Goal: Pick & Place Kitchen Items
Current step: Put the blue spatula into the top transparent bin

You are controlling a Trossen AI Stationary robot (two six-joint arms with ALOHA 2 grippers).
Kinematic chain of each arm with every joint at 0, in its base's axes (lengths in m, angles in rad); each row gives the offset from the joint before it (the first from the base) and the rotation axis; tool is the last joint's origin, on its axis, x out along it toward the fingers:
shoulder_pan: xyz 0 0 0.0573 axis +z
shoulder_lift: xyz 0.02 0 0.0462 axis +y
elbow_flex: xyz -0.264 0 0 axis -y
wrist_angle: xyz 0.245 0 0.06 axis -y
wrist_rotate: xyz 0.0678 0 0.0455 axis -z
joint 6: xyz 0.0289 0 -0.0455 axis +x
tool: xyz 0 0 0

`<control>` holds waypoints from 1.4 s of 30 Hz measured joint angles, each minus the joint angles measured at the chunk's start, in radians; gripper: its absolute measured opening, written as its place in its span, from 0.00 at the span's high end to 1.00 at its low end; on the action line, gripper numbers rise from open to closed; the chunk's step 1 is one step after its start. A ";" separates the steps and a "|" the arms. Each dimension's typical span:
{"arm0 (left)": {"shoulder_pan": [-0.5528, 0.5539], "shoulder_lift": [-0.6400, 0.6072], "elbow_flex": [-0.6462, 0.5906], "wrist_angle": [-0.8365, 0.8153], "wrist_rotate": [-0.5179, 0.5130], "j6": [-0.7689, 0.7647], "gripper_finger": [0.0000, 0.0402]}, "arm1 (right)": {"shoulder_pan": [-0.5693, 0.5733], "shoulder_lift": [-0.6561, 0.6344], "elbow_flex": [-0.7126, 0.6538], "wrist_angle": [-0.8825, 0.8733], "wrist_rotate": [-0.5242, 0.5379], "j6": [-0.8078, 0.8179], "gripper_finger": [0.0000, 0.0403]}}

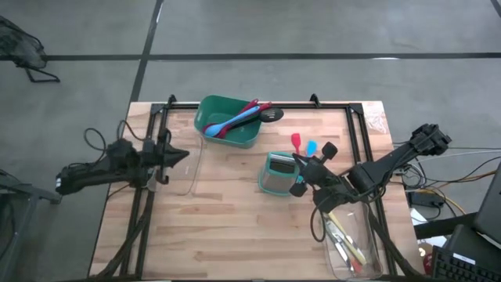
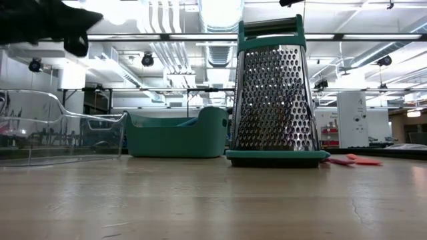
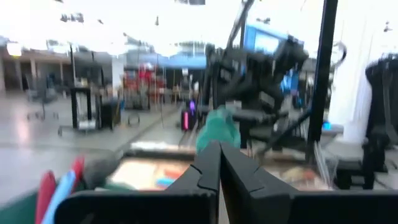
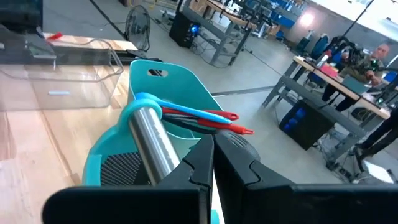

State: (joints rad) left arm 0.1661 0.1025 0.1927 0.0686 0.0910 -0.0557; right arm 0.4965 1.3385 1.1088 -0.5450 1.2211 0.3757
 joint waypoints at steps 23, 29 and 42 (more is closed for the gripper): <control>0.000 -0.089 -0.085 -0.054 -0.005 -0.134 0.98 | -0.025 -0.320 0.010 -0.706 -0.355 0.793 0.98; 0.000 -0.080 -0.093 -0.053 -0.005 -0.167 0.98 | -0.105 -0.341 -0.028 -0.709 -0.517 0.799 0.95; 0.000 -0.078 -0.150 -0.058 -0.006 -0.169 0.98 | -0.393 -0.363 -0.180 -0.693 -0.717 0.762 0.58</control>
State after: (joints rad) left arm 0.1661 0.0246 0.0423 0.0104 0.0849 -0.2249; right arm 0.1031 0.9752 0.9286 -1.2380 0.5040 1.1378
